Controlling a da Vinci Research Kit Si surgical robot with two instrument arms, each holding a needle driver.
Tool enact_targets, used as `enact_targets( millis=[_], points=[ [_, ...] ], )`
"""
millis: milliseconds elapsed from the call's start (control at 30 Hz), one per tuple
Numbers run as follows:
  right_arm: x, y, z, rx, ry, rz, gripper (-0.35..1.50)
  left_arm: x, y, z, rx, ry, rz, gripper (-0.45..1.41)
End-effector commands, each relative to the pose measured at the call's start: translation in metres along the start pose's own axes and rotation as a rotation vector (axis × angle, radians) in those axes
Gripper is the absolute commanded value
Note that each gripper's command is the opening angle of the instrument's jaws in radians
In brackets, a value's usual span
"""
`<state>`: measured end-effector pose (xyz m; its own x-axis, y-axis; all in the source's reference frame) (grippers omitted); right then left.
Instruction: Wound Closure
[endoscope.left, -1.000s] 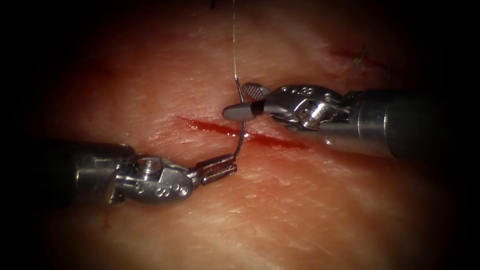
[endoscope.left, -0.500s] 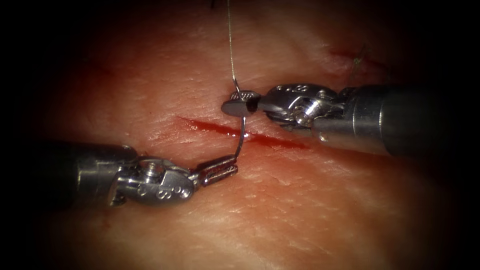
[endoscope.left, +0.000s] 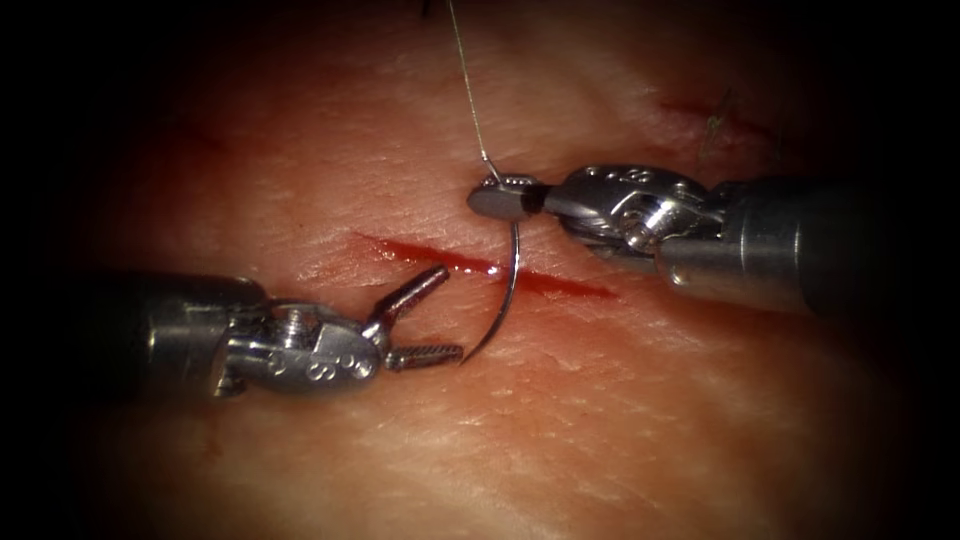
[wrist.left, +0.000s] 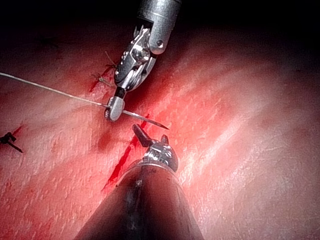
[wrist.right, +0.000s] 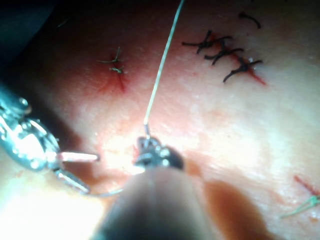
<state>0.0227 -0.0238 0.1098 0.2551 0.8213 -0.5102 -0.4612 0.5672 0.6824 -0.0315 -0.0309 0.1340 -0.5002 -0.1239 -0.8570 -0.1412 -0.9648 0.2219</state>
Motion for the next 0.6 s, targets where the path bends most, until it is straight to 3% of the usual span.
enact_targets(
  millis=[33,133,300,600],
  points=[
    [-0.0002,0.0002,0.0006,0.014,0.02,-0.041,-0.35,-0.0002,0.0005,0.0007,-0.012,0.014,-0.054,1.1],
    [-0.0002,0.0004,0.0005,0.052,0.074,-0.101,-0.35,-0.0002,0.0003,0.0004,-0.048,0.052,-0.205,1.2],
    [-0.0001,0.0005,0.0005,0.084,0.147,-0.183,-0.35,-0.0008,-0.0004,-0.0007,-0.073,0.113,-0.387,1.08],
    [0.0001,0.0014,0.0008,0.135,0.193,-0.376,-0.35,-0.0034,-0.0014,-0.0026,-0.126,0.164,-0.484,0.86]
  ],
)
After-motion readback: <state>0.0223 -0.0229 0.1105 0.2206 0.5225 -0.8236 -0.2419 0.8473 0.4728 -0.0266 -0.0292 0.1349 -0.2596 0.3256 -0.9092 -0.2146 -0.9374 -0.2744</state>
